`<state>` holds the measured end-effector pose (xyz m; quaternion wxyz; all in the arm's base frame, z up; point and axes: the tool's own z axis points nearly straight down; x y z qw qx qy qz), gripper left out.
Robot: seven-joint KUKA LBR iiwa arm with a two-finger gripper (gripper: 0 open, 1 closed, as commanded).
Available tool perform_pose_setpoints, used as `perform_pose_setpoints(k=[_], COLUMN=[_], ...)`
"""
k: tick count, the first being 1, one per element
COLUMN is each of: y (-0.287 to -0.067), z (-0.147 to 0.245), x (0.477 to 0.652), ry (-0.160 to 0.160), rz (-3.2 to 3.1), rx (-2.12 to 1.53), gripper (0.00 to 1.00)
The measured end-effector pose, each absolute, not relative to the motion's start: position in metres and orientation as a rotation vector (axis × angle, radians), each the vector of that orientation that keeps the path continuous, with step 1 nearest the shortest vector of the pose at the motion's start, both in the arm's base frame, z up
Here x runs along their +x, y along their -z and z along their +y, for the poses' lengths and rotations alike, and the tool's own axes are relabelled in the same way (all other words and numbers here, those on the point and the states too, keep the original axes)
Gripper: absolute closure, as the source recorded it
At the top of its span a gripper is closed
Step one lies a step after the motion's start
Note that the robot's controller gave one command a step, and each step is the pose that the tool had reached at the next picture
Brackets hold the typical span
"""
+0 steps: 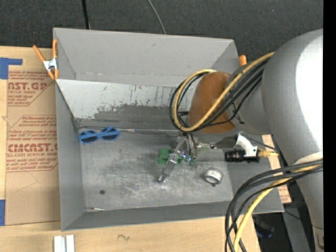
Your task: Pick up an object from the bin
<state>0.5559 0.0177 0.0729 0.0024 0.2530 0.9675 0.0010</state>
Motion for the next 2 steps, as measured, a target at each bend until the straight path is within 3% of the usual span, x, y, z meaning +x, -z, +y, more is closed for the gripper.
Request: perform_pose_setpoints(k=[1, 2], y=[-0.074, -0.126], z=[0.018, 0.019], x=[0.558, 0.559], ry=[-0.007, -0.004], rz=[3.029, 3.034], rx=[0.792, 0.792], gripper=[1.0, 1.0])
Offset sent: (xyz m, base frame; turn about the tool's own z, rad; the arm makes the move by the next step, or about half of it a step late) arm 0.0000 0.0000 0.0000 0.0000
